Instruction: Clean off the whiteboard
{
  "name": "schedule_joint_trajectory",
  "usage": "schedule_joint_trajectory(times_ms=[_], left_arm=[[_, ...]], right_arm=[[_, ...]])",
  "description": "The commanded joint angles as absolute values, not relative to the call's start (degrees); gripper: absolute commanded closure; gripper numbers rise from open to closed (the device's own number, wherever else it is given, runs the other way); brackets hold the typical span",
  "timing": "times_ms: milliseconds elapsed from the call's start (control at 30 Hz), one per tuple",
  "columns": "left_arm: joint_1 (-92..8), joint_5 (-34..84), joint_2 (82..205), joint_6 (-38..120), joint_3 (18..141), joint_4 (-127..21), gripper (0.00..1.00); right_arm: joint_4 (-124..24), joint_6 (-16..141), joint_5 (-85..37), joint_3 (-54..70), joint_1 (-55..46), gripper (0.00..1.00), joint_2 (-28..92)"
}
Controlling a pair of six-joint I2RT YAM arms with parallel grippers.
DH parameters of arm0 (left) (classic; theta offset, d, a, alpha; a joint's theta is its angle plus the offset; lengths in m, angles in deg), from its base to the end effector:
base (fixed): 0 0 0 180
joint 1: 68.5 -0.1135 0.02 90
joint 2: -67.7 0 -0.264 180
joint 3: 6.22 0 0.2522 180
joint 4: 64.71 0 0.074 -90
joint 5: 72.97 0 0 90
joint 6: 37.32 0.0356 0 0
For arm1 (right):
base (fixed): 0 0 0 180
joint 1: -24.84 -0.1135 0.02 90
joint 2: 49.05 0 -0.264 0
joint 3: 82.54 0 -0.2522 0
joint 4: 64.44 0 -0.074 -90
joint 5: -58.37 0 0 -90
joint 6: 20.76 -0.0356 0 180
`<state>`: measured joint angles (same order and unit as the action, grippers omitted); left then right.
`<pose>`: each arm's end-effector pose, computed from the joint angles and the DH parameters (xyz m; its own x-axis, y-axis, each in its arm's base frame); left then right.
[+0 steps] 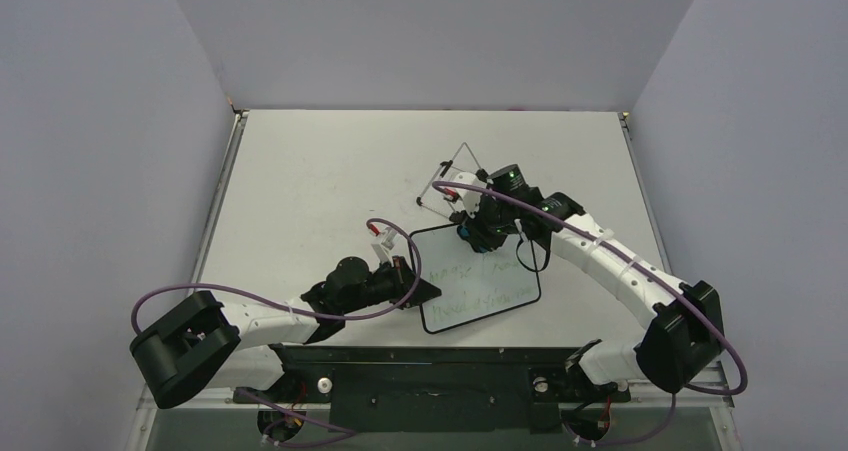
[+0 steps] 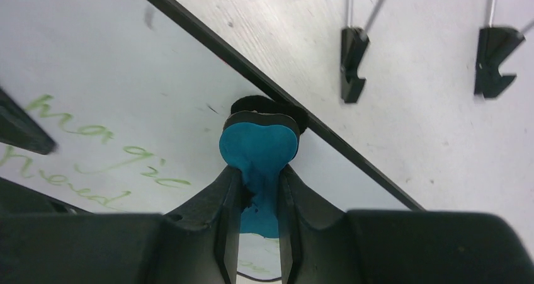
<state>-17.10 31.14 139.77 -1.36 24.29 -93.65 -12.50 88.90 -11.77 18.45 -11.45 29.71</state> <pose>0.1388 -0.1878 0.1737 -0.8137 -0.2390 -0.5299 0.4219 0.3843 -0.8211 0.2245 0.1798 0.2892 -0.3512 -0.6505 -0.6735 -0.8969 0.4403 0.0425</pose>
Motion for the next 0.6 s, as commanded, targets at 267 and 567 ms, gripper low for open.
schedule_joint_trajectory(times_ms=[267, 567], left_arm=[[-16.73, 33.21, 139.53, -1.23, 26.96, -106.13, 1.0], [-16.64, 32.98, 139.09, -1.39, 27.0, -106.02, 1.0]], right_arm=[[-12.83, 90.29, -8.17, 19.72, -16.31, 1.0, 26.28], [-14.38, 86.23, -13.91, 14.83, -15.57, 1.0, 29.89]])
